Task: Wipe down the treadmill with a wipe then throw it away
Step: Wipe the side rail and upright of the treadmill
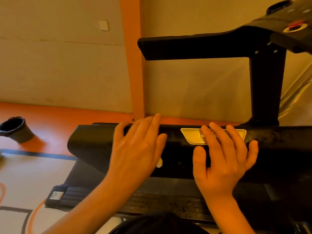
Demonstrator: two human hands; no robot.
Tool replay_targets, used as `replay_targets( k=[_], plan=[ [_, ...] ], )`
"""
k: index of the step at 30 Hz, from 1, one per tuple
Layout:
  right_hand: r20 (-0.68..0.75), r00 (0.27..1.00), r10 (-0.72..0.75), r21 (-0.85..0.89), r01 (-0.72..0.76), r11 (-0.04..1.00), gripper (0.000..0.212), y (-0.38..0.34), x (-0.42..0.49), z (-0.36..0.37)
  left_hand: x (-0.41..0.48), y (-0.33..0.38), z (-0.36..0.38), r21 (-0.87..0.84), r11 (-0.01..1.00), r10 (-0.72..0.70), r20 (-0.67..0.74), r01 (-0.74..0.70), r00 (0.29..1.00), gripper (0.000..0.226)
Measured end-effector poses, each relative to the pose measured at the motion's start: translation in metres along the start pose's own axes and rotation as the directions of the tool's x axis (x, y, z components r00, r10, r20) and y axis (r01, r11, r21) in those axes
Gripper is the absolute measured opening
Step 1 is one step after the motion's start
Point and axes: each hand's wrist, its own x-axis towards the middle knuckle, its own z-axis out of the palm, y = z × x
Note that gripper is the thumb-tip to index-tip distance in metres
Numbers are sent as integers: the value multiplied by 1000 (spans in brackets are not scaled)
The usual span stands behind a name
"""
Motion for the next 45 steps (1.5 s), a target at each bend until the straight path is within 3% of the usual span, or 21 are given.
replay_targets(
  k=[4,7,10,14,21,27,35,40,45],
  plan=[
    [-1,1000,-7,-5,7,1000,41,0,0,1,13,22,5,18,1000,-25,-19,25,1000,46],
    [2,1000,-16,-16,16,1000,40,-1,1,0,21,47,9,-24,1000,7,-15,-7,1000,50],
    [25,1000,-15,-7,16,1000,40,1,0,-1,9,21,2,-45,999,18,20,-17,1000,55],
    [14,1000,8,10,-8,1000,40,-1,0,0,-4,-17,0,5,998,-68,8,68,998,58],
    [35,999,-5,15,4,1000,40,-1,0,-3,10,23,4,-33,999,10,24,-9,1000,60],
    [29,999,16,28,-17,999,39,-2,0,-2,-14,-44,-4,-62,989,-134,5,134,991,54],
    [25,1000,-12,3,12,1000,39,0,-1,-2,-7,-10,3,-58,997,-51,-18,50,999,56],
    [28,1000,-8,10,7,1000,40,0,-1,-2,-24,-52,-1,-101,981,-171,-66,164,983,49],
    [30,1000,1,16,-1,1000,40,-1,0,-2,-26,-48,3,-159,942,-313,-94,296,945,49]
  ],
)
